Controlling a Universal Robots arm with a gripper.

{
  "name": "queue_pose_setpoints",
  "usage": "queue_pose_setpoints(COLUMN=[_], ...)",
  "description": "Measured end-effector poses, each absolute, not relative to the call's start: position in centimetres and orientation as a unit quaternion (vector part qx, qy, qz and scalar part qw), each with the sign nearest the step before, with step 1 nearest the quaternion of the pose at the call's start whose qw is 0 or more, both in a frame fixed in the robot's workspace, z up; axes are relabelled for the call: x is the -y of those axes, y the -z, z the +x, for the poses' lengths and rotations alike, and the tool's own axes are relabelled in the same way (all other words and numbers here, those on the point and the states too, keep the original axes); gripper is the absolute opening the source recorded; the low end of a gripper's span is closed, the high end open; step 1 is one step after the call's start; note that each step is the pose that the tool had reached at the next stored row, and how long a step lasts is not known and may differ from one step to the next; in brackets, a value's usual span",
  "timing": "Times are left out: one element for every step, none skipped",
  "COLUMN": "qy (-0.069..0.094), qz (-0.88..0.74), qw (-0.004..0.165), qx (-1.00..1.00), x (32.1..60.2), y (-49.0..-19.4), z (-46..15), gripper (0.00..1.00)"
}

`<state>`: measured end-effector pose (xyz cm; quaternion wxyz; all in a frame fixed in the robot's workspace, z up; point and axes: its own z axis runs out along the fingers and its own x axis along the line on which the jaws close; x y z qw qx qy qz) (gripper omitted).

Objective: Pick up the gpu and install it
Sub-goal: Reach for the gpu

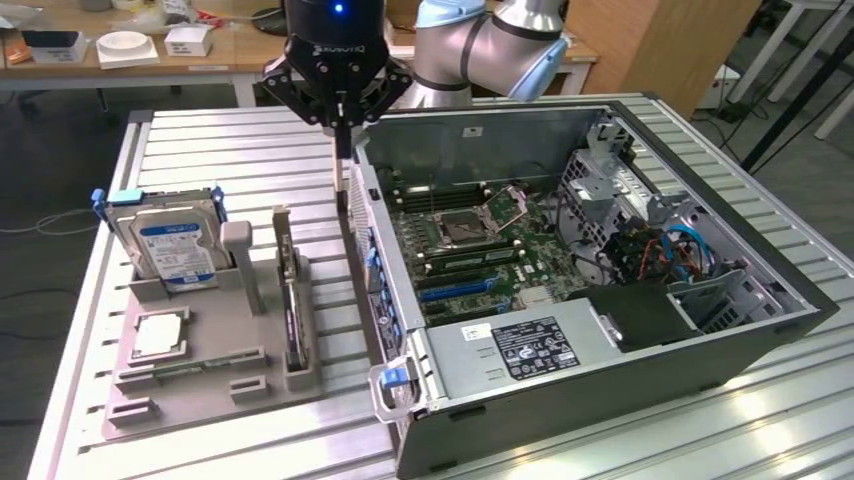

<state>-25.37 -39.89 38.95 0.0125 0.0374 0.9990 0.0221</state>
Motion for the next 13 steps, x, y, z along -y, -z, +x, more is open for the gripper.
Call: queue_pose_setpoints(qy=[-0.022, -0.022, -0.022, -0.022, -0.022, -0.022, -0.022, -0.022, -0.022, -0.022, -0.022, -0.022, -0.022], qz=[0.037, 0.037, 0.037, 0.037, 0.037, 0.037, 0.037, 0.037, 0.037, 0.037, 0.037, 0.037, 0.037], qw=[0.012, 0.012, 0.012, 0.013, 0.012, 0.012, 0.013, 0.012, 0.013, 0.013, 0.013, 0.012, 0.012], qx=[-0.999, -0.999, -0.999, -0.999, -0.999, -0.999, -0.999, -0.999, -0.999, -0.999, -0.999, -0.999, -0.999], x=[39.88, 39.89, 39.88, 39.89, 39.88, 39.88, 39.88, 39.88, 39.89, 39.88, 39.89, 39.89, 39.89], y=[-38.95, -38.95, -38.94, -38.94, -38.93, -38.93, -38.93, -38.92, -38.92, -38.92, -38.91, -38.91, -38.91], z=[-25.43, -25.49, -25.56, -25.62, -25.68, -25.75, -25.83, -25.90, -25.96, -26.03, -26.10, -26.18, -26.26], gripper=[0.11, 0.11, 0.11, 0.11, 0.11, 0.11, 0.11, 0.11, 0.11, 0.11, 0.11, 0.11, 0.11])
